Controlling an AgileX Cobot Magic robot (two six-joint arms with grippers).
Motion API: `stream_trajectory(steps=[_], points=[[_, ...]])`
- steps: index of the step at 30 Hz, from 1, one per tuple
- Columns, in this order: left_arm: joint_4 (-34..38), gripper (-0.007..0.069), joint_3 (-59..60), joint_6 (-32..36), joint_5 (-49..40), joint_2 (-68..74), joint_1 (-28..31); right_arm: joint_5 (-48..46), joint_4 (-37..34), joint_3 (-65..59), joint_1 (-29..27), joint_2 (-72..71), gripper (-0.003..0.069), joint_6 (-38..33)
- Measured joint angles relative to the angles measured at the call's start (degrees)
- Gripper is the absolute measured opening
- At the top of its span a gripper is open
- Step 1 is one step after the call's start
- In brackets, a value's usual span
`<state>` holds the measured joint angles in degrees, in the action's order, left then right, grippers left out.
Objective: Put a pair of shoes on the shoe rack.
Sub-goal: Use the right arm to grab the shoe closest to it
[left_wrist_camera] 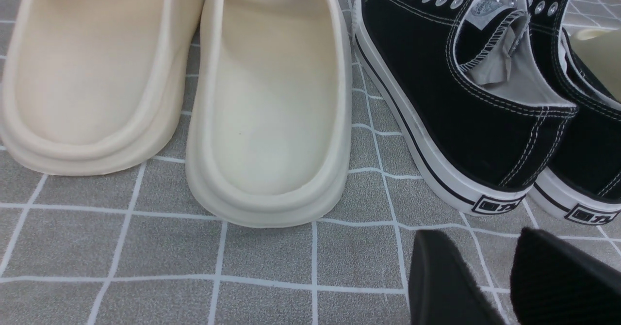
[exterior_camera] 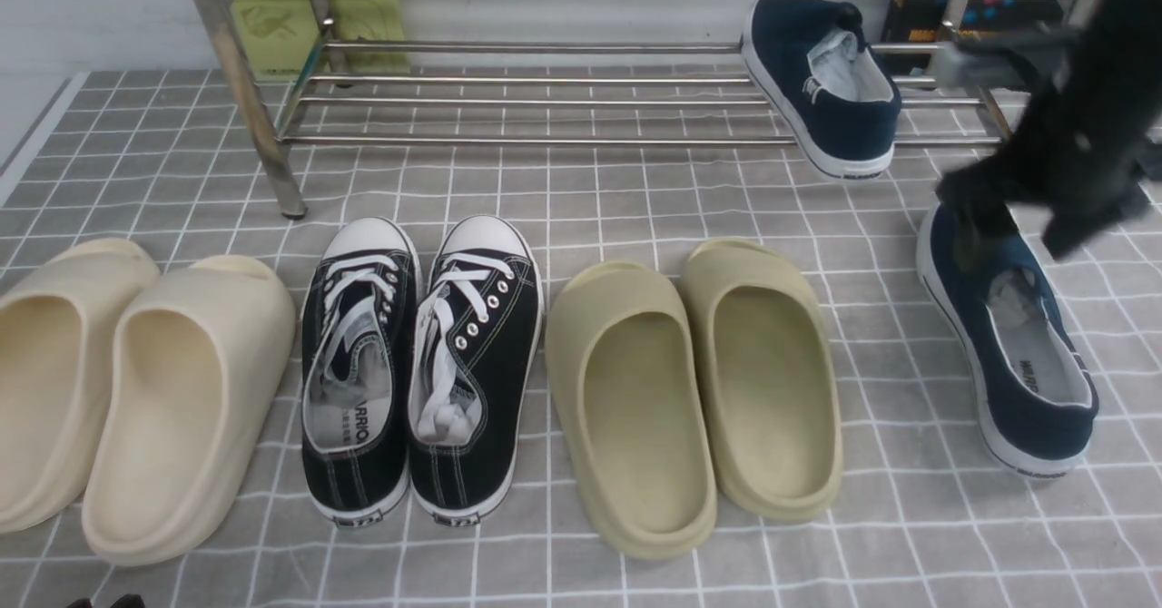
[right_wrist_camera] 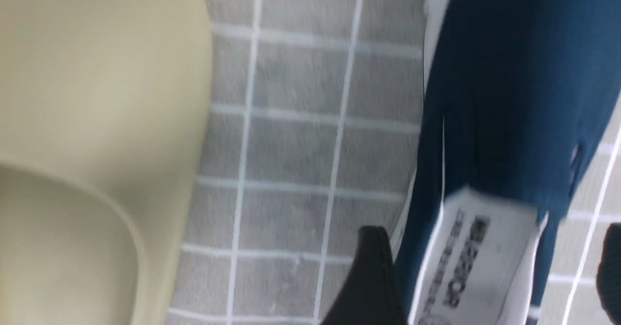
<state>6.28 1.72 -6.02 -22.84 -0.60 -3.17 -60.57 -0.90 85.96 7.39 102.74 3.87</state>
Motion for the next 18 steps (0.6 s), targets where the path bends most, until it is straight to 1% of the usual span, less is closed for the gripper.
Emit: stream_trajectory(steps=[4,5,6,8,9,10,13,16,18], points=[[0.0,0.0238,0.0,0.0,0.0,0.0,0.0,8.8,2.3,-11.3,0.0,-6.2,0.0588,3.1],[0.0,0.0238,0.0,0.0,0.0,0.0,0.0,10.9,3.7,-14.0,0.0,-6.5,0.0585,3.7],[0.0,0.0238,0.0,0.0,0.0,0.0,0.0,11.2,3.7,-14.0,0.0,-6.5,0.0584,3.7],[0.0,0.0238,0.0,0.0,0.0,0.0,0.0,15.9,6.6,-19.5,0.0,-4.7,0.0556,6.3],[0.0,0.0238,0.0,0.0,0.0,0.0,0.0,16.3,6.6,-19.5,0.0,-4.5,0.0552,6.3],[0.0,0.0238,0.0,0.0,0.0,0.0,0.0,18.6,7.3,-20.8,0.0,-3.1,0.0505,7.1],[0.0,0.0238,0.0,0.0,0.0,0.0,0.0,20.0,7.3,-21.0,0.0,-2.1,0.0417,7.5],[0.0,0.0238,0.0,0.0,0.0,0.0,0.0,21.4,7.4,-21.1,0.0,-1.0,0.0284,7.7],[0.0,0.0238,0.0,0.0,0.0,0.0,0.0,22.3,8.5,-21.1,0.0,-0.5,0.0094,7.8]])
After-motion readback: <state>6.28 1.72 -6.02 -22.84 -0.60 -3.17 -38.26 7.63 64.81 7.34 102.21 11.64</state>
